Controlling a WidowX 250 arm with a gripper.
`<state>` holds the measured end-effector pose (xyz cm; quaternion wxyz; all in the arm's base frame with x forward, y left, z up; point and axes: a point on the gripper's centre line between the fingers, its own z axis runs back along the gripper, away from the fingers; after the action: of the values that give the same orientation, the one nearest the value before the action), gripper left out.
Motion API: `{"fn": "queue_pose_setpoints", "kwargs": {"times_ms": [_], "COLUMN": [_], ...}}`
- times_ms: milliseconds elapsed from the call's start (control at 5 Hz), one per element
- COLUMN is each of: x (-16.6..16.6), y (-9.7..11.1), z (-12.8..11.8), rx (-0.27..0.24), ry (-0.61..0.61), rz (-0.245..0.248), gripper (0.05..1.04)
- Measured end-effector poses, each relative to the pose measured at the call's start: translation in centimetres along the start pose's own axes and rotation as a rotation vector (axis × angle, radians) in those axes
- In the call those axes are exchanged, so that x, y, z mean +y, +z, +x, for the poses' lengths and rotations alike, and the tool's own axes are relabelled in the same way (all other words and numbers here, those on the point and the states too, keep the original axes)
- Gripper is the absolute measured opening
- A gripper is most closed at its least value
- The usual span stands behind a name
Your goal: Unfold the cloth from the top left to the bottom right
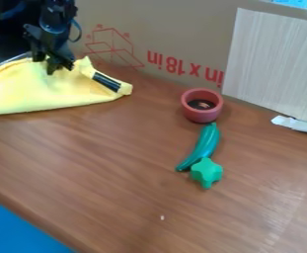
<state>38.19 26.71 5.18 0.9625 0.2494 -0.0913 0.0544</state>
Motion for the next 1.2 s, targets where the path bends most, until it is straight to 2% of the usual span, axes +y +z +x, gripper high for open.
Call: {"fn": "queue_pose_setpoints", "kwargs": {"times_ms": [200,400,600,800,1000,1200], "x": [-0.1,-0.2,0.5,-0.2,-0.6,-1.2], "y": [1.1,2.0,3.8,4.8,6.4,7.1], "z": [0.0,-0.4,-0.1,-1.0,-2.2,-3.9], "rx": [-0.012,0.002,-0.032,-0.053,-0.087,-0.096], "ry": [-0.005,-0.005,0.007,-0.023,-0.060,-0.088], "rz": [-0.033,-0.093,-0.129,-0.157,-0.182,-0.201], "gripper": [0.195,0.083,0.063,0.062,0.062,0.062]}}
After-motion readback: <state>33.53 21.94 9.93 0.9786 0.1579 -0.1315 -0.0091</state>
